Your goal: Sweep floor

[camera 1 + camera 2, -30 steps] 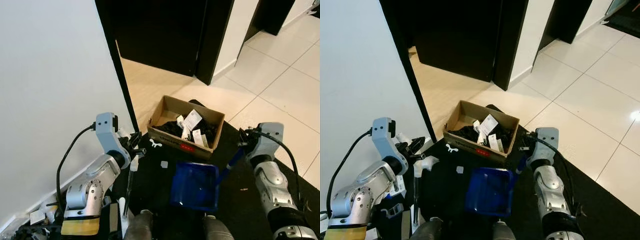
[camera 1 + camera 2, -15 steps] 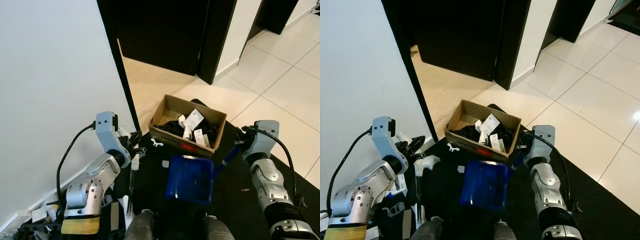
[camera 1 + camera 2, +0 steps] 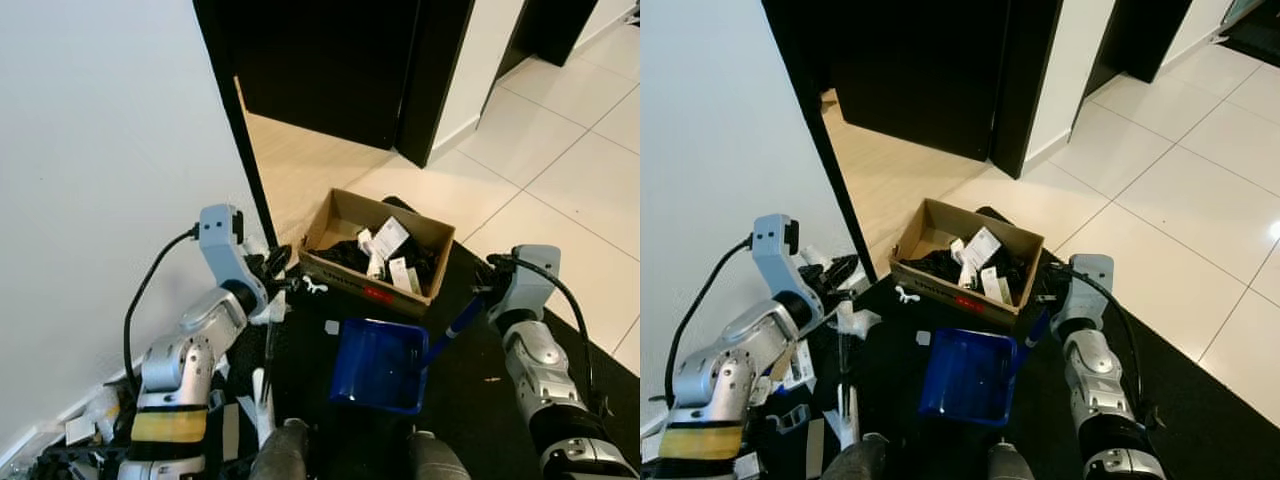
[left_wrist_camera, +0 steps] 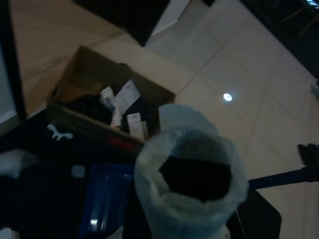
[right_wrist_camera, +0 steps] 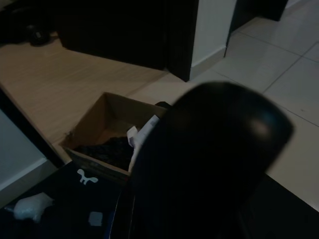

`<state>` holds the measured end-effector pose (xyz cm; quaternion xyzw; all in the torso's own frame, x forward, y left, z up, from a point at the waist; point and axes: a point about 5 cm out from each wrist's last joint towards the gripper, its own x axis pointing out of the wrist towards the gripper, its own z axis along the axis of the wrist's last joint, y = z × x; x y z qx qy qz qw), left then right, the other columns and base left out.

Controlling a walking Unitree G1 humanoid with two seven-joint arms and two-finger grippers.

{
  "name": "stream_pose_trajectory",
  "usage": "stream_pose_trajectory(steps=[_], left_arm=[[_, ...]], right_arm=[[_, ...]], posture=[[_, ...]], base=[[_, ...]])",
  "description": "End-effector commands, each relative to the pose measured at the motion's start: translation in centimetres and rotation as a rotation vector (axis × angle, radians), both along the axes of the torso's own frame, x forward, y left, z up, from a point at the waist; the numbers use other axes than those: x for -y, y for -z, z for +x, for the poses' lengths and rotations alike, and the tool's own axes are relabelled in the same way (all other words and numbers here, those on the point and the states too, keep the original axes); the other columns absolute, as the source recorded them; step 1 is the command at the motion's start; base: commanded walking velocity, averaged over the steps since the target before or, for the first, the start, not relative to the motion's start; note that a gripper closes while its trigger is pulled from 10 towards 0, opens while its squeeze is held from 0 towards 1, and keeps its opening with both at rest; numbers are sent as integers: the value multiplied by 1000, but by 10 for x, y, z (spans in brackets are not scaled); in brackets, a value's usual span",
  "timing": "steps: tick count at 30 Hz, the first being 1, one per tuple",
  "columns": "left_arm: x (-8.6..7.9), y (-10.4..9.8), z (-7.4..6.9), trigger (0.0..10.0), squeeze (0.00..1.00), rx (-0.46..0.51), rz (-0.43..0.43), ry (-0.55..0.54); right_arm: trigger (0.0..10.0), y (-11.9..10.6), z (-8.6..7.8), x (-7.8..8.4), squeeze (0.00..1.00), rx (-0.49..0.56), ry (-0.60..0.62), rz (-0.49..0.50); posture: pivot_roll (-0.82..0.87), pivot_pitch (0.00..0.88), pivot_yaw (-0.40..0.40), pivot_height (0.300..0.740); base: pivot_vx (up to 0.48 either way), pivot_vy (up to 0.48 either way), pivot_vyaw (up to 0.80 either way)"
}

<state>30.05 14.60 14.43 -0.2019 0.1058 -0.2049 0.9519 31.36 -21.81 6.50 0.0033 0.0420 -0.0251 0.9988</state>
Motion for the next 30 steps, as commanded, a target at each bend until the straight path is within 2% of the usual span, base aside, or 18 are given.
stream_pose_trajectory(steps=[1,3,4,6,10,14,19,21,22,23,26,30], left_arm=[[3,-9,1,10000,0,47,10,44],[13,-21,1,10000,0,102,8,128],[13,-21,1,10000,0,102,8,128],[27,-31,0,10000,0,164,6,229],[35,-31,0,10000,0,198,34,298],[48,-16,6,10000,0,190,26,460],[50,-9,11,10000,0,207,82,513],[48,-5,17,10000,0,255,142,551],[48,-5,17,10000,0,255,142,551],[48,-3,24,10000,0,289,171,582],[47,0,30,10000,0,287,168,599],[50,2,36,10000,0,320,205,652]], right_arm=[[10000,2,-1,2,0,-21,7,-6],[10000,4,0,2,0,-43,3,-12],[10000,4,0,2,0,-43,3,-12],[10000,7,0,2,0,-70,-9,-21],[10000,8,2,2,0,-89,-14,-26],[10000,5,9,1,0,-104,-25,-37],[10000,3,11,0,0,-107,-31,-43],[10000,0,13,-1,0,-98,-39,-46],[10000,0,13,-1,0,-98,-39,-46],[10000,-2,13,1,0,-86,-37,-52],[10000,-3,12,5,0,-78,-23,-62],[10000,-6,12,13,0,-58,16,-67]], posture=[[159,178,66,740],[159,180,68,740],[159,180,68,740],[158,180,68,740],[155,189,72,740],[141,204,77,740],[135,214,82,740],[121,221,88,740],[121,221,88,740],[112,227,90,740],[103,229,92,740],[80,234,98,740]], base=[[0,0,0],[0,0,0],[0,0,0],[0,0,0],[0,0,0],[0,0,0],[0,0,0],[0,0,0],[0,0,0],[0,0,0],[0,0,0],[0,0,0]])
